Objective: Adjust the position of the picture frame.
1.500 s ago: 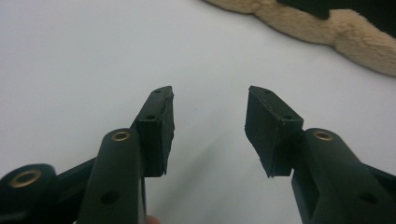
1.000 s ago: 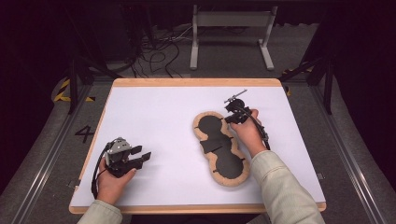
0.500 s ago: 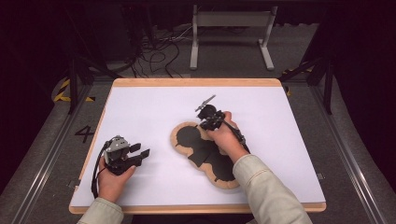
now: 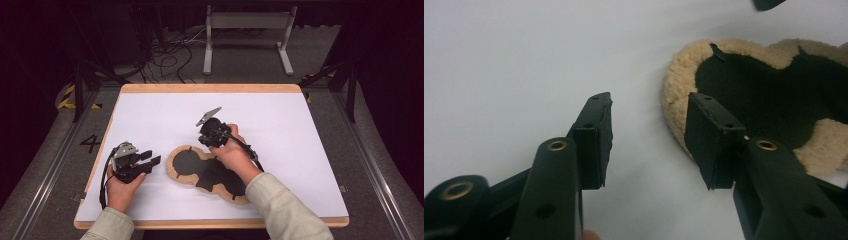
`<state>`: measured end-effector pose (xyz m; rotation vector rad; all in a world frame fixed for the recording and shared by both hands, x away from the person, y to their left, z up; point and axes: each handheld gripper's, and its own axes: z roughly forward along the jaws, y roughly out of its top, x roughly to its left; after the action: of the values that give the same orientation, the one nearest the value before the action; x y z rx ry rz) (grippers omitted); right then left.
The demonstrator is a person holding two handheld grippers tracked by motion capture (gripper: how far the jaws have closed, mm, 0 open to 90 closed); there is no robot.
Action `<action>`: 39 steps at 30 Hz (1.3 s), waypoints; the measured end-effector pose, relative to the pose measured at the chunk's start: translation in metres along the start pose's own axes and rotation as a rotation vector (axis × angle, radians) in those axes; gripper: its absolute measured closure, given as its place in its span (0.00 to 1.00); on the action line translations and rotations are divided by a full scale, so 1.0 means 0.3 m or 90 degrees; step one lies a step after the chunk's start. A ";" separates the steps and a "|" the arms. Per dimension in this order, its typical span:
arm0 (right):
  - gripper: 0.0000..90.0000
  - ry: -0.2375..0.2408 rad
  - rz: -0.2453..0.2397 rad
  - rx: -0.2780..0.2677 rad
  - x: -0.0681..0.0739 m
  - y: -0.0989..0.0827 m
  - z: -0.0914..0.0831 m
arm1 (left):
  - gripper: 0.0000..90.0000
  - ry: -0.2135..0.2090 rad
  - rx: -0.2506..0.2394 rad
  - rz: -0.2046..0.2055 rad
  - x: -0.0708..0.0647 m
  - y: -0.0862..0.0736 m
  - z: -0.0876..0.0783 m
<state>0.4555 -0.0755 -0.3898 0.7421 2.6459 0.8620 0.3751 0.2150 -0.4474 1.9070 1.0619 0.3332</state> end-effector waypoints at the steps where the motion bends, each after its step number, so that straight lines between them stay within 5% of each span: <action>1: 0.98 -0.001 -0.009 -0.002 0.006 -0.008 -0.021 | 0.61 0.000 -0.001 0.007 -0.008 0.006 0.000; 7: 1.00 0.025 -0.020 -0.022 0.057 -0.104 -0.155 | 0.61 0.005 0.015 0.038 -0.037 0.015 0.009; 10: 1.00 0.000 -0.034 -0.038 0.078 -0.142 -0.207 | 0.61 -0.003 0.017 0.033 -0.041 0.017 0.006; 14: 1.00 0.020 -0.012 -0.076 0.095 -0.204 -0.273 | 0.61 -0.011 0.017 0.034 -0.043 0.019 0.004; 20: 1.00 0.021 0.001 -0.075 0.106 -0.267 -0.314 | 0.61 -0.011 0.026 0.030 -0.046 0.015 0.007; 23: 1.00 -0.003 0.005 -0.074 0.107 -0.274 -0.334 | 0.61 -0.007 0.025 0.033 -0.043 0.016 0.004; 30: 1.00 0.020 -0.014 -0.061 0.141 -0.284 -0.339 | 0.61 -0.008 0.021 0.029 -0.039 0.016 -0.001; 35: 1.00 0.031 0.007 -0.020 0.152 -0.298 -0.335 | 0.61 -0.009 0.027 0.029 -0.040 0.017 0.007; 39: 1.00 0.054 -0.009 0.000 0.178 -0.315 -0.324 | 0.61 -0.011 0.031 0.026 -0.038 0.018 0.011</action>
<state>0.3365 -0.1582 -0.3752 0.7015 2.7219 0.9088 0.3732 0.2028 -0.4427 1.9741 1.0289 0.3153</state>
